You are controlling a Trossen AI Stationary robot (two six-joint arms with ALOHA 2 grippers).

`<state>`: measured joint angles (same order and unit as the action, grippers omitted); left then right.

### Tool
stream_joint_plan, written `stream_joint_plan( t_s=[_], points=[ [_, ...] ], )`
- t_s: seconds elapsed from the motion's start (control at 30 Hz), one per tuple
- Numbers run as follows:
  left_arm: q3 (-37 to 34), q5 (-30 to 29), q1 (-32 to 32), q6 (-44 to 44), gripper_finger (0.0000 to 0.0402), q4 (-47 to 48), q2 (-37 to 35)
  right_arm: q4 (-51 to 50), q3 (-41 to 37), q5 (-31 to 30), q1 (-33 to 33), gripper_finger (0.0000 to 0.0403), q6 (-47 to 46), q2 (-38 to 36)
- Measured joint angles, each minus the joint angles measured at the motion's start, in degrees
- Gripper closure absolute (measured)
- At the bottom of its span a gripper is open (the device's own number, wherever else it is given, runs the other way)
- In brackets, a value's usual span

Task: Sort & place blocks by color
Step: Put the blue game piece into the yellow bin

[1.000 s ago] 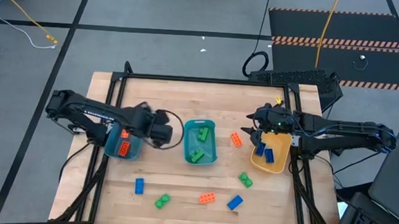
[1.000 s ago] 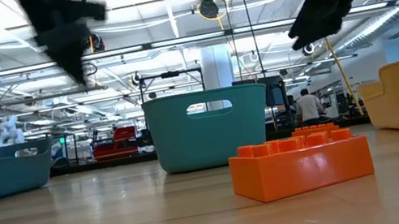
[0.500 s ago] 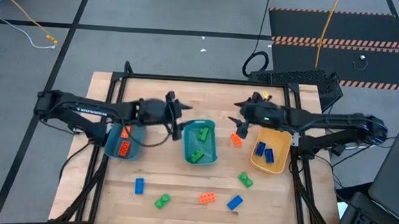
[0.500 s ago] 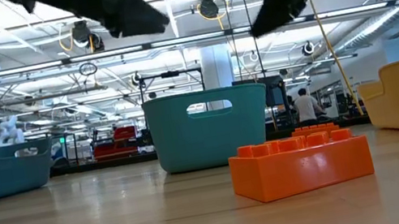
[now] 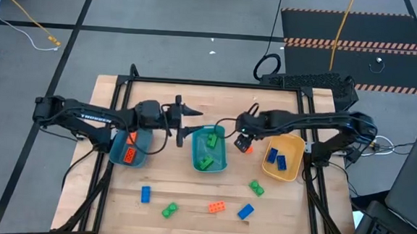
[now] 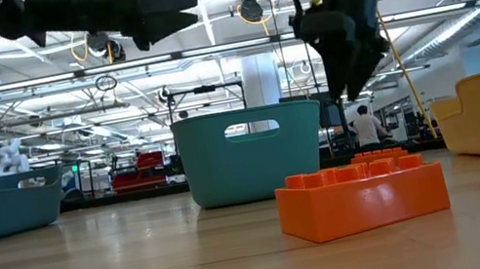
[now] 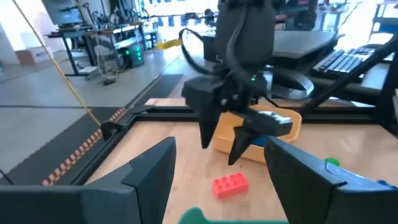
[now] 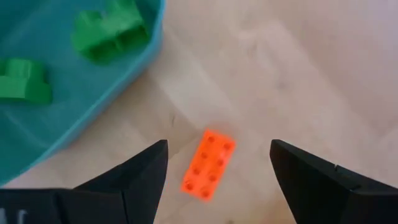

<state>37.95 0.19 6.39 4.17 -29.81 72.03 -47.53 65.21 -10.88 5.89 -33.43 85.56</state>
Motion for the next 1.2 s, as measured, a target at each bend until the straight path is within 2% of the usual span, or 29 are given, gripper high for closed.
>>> stream_joint_plan(
  t_s=[0.23, 0.37, 0.5, 0.7, 0.8, 0.87, 1.0, 1.1, 1.2],
  points=[
    [-5.00, 2.98, -3.13, 0.20, 0.0156, -1.99, -0.35, -0.74, 0.00, 3.91, -0.74, 0.0125, -9.24, 4.37],
    [-7.40, 2.99, -4.28, 1.51, 0.0155, -8.60, -0.40, -2.01, 0.00, 4.70, -0.76, 0.0125, -11.76, 6.02],
    [-7.59, 2.99, -3.88, 1.70, 0.0156, -10.95, -0.95, -1.09, -0.02, 5.06, -0.91, 0.0125, -11.95, 7.17],
    [-6.86, 2.86, -3.97, -1.13, 0.0156, -10.13, -1.70, -1.46, -0.02, 5.09, -2.04, 0.0124, -12.26, 7.23],
    [-6.87, 2.75, -5.23, -2.66, 0.0157, -5.36, -1.61, -2.15, -0.02, 5.13, -3.57, 0.0125, -10.74, 7.08],
    [-6.89, 2.85, -6.29, -0.18, 0.0158, -2.91, -1.62, -1.54, -0.02, 5.82, -5.03, 0.0126, -9.01, 6.91],
    [-6.88, 1.29, -6.56, 1.73, 0.0158, -2.03, -1.63, 0.01, 0.12, 13.13, -7.71, 0.0137, -8.46, 5.53],
    [-6.88, 1.13, -5.99, 2.01, 0.0158, -1.96, -1.66, -1.80, 1.48, 20.06, -10.11, 0.0141, -11.56, 4.71],
    [-6.88, 1.17, -5.28, 2.60, 0.0158, -1.91, -1.71, -4.90, 3.82, 24.48, -13.30, 0.0142, -15.77, 4.30]
  ],
)
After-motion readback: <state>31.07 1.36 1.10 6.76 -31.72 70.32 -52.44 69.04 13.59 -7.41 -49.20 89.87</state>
